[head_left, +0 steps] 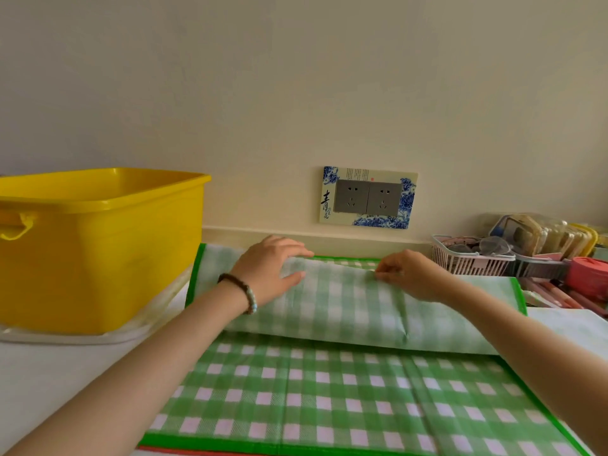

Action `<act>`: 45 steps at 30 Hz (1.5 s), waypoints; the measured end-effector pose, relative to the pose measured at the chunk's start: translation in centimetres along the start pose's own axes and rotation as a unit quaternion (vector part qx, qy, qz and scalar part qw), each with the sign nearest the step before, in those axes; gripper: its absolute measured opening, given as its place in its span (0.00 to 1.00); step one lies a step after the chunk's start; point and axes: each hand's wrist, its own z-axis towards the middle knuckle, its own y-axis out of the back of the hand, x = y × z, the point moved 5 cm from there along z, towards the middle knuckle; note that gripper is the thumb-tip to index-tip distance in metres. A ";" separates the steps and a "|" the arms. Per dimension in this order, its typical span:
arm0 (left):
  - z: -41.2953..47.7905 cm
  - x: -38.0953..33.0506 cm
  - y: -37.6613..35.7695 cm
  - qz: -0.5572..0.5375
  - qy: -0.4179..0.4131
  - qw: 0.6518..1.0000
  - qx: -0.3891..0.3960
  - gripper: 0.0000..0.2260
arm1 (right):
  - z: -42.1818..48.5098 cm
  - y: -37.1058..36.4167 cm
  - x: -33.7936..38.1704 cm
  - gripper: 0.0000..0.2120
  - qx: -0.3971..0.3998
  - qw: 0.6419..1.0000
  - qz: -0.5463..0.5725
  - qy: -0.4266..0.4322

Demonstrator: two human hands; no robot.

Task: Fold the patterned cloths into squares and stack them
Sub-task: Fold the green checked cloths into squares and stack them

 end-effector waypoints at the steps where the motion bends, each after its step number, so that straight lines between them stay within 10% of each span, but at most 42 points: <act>1: -0.2 -0.3 -0.6 -0.002 -0.009 1.000 -0.010 0.15 | 0.5 -0.7 -0.4 0.08 -0.016 1.000 0.003 -0.009; 15: -0.1 2.0 -11.1 0.030 0.071 0.979 0.189 0.29 | 5.1 -6.4 -4.0 0.12 -0.121 0.991 0.028 -0.056; 33: -1.0 3.3 -14.5 0.066 0.103 0.958 0.259 0.33 | 2.3 -14.1 0.2 0.26 0.052 0.995 -0.035 -0.080; 45: -1.2 3.8 -14.8 0.059 0.100 0.958 0.263 0.43 | -3.3 -8.6 -11.8 0.31 0.066 0.965 -0.087 -0.237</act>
